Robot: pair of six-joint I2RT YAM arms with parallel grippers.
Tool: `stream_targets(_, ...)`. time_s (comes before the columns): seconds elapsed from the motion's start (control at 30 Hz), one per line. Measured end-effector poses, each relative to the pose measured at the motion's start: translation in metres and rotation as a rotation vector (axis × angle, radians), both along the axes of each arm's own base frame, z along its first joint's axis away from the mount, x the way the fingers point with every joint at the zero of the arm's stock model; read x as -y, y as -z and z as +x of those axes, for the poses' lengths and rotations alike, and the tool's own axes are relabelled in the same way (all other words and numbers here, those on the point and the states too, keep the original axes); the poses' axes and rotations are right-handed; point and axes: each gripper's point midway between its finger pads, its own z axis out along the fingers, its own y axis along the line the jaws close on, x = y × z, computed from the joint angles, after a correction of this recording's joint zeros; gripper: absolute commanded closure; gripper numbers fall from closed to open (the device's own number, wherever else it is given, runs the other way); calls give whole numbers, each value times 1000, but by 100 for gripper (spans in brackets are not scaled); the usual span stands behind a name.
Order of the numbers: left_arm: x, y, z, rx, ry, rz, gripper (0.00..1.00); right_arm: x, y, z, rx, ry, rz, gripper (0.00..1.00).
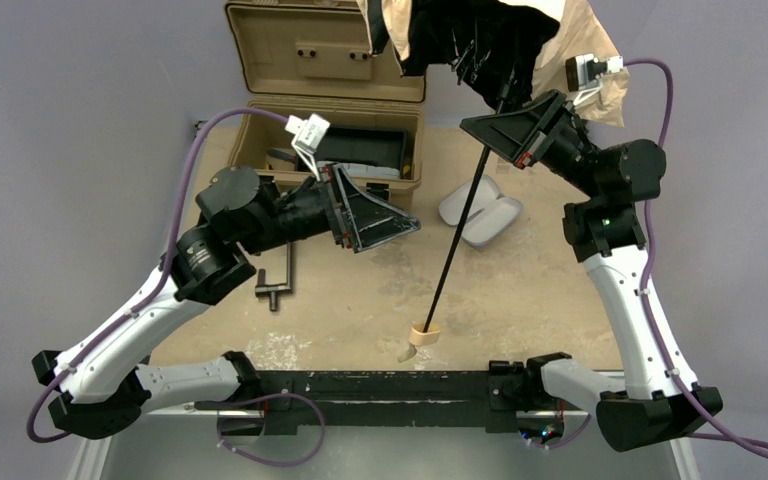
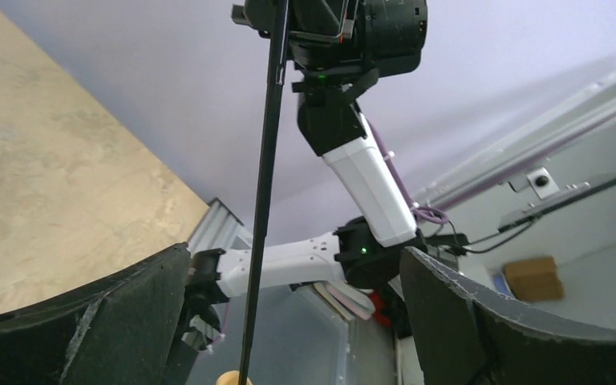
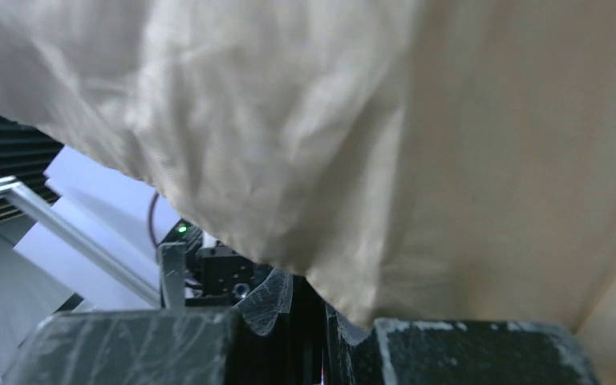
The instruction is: Open the umbrella
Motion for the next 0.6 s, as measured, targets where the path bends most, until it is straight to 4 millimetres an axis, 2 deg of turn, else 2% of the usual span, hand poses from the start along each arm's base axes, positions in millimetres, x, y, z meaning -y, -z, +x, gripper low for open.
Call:
stream_targets(0.2, 37, 10, -3, -48, 160, -26, 0, -10, -20, -24, 45, -94, 71, 100)
stream_targets(0.33, 59, 23, -8, -89, 256, -24, 1, -13, -27, -27, 53, -129, 106, 100)
stream_targets(0.43, 71, 23, -22, -96, 337, -42, 11, -13, -30, -21, 49, -132, 132, 100)
stream_targets(0.6, 79, 8, -46, -69, 434, -121, 29, -14, -33, -11, 28, -127, 163, 100)
